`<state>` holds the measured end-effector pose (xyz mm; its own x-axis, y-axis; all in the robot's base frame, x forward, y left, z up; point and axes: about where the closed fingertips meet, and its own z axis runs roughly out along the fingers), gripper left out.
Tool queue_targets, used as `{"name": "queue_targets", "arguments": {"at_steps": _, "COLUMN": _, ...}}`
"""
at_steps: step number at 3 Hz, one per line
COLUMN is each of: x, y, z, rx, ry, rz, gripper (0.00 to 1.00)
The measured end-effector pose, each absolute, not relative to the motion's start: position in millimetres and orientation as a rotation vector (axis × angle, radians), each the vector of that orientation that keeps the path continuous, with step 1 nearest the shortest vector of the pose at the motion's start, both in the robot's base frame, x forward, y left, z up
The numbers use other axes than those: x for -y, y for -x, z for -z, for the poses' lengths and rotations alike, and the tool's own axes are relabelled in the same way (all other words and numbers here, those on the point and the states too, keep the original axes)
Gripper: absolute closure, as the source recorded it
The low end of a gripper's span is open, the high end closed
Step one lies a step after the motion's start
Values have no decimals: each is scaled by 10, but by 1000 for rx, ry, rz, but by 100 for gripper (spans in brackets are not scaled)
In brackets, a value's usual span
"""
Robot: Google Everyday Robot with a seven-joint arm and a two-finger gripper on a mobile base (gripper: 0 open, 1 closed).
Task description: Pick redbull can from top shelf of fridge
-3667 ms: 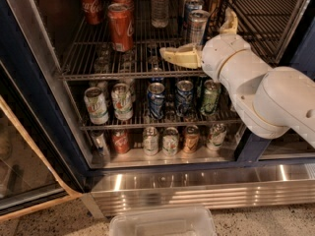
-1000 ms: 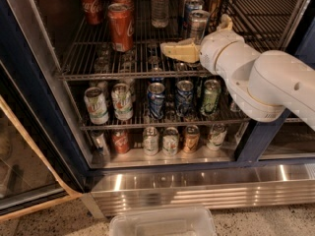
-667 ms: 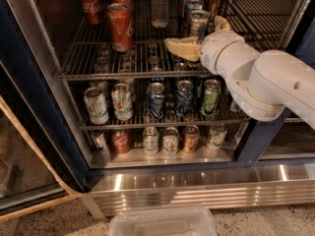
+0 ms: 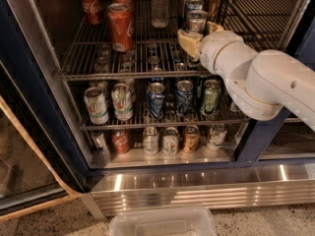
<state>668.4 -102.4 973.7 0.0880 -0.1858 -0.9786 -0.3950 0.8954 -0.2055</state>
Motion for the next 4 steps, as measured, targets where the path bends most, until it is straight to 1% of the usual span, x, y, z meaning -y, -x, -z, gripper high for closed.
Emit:
{"name": "queue_targets", "arguments": {"at_steps": 1, "x": 1024, "y": -6684, "z": -9737, "rx": -1492, "ry": 481, "rz": -165, "gripper": 88}}
{"name": "queue_targets", "arguments": {"at_steps": 2, "x": 992, "y": -6627, "z": -9753, "rx": -1488, "ry": 503, "rz": -190, "gripper": 100}}
{"name": "queue_targets", "arguments": {"at_steps": 3, "x": 985, "y": -6390, "z": -9905, "rx": -1425, "ry": 558, "rz": -249, "gripper": 100}}
{"name": "queue_targets", "arguments": {"at_steps": 4, "x": 967, "y": -6020, "z": -10108, "rx": -1372, "ry": 613, "rz": -353, "gripper": 100}}
